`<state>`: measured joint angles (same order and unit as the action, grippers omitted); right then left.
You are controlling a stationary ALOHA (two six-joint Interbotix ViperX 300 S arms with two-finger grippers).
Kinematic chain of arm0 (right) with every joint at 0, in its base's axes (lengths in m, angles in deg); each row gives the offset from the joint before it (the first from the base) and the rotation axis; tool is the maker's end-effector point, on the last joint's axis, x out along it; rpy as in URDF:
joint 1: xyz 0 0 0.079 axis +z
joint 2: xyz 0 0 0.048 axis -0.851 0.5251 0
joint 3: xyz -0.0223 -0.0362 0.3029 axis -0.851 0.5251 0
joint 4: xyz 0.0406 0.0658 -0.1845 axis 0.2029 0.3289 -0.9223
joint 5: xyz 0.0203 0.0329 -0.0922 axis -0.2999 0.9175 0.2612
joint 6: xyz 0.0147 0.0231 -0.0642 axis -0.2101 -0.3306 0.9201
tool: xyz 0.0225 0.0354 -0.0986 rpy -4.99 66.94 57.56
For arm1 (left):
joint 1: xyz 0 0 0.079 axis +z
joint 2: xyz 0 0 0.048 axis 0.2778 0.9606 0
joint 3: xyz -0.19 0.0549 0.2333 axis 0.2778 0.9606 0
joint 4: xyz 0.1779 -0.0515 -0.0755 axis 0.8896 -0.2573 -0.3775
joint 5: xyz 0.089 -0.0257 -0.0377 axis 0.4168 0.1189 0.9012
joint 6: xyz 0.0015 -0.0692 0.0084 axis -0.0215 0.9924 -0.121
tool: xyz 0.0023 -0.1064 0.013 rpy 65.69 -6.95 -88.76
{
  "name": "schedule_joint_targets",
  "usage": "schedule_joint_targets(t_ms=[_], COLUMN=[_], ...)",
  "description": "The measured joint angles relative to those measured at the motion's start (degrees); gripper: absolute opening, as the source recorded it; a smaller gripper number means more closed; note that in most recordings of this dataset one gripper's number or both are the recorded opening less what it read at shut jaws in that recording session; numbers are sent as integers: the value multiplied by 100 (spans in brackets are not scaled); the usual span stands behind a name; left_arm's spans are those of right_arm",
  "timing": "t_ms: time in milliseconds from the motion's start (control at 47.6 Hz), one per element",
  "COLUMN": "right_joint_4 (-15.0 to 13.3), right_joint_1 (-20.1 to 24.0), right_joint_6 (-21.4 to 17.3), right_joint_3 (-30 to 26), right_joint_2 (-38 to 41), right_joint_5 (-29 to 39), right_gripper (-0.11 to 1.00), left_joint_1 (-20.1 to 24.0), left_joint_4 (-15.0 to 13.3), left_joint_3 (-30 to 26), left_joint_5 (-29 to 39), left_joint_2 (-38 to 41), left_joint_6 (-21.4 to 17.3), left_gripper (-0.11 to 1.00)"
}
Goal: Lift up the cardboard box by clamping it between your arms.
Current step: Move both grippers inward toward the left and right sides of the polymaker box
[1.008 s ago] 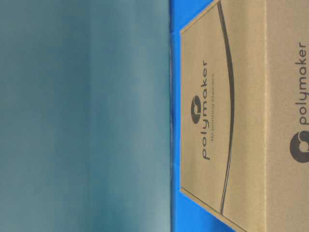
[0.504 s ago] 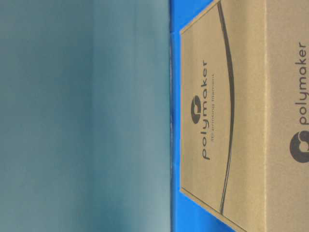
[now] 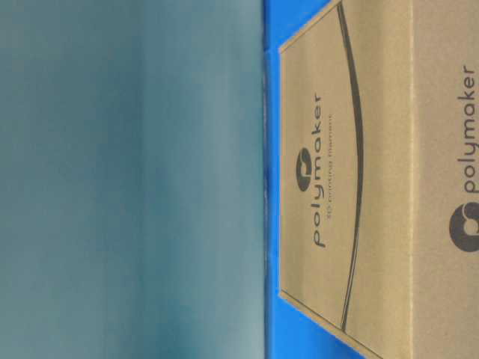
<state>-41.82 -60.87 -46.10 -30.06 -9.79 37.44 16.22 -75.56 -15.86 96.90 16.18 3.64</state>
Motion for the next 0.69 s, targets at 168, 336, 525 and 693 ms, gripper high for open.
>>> schedule_joint_targets(t_ms=[168, 336, 525, 693], right_joint_4=[-9, -9, -9, -9], right_joint_1=[-97, -264, -396, -404], right_joint_6=[0, 0, 9, 9], right_joint_3=[141, 264, 290, 264], right_joint_2=[141, 369, 888, 1406], right_joint_5=[-202, -729, -1415, -2030], right_gripper=[100, 100, 100, 100], left_joint_1=[0, 97, 308, 431], left_joint_4=[0, 0, 0, 0], left_joint_3=[-9, -9, -62, -132], left_joint_5=[-35, -62, -334, -914], left_joint_2=[396, 879, 1345, 1775], left_joint_6=[0, -70, -97, -105], left_gripper=[85, 86, 86, 86])
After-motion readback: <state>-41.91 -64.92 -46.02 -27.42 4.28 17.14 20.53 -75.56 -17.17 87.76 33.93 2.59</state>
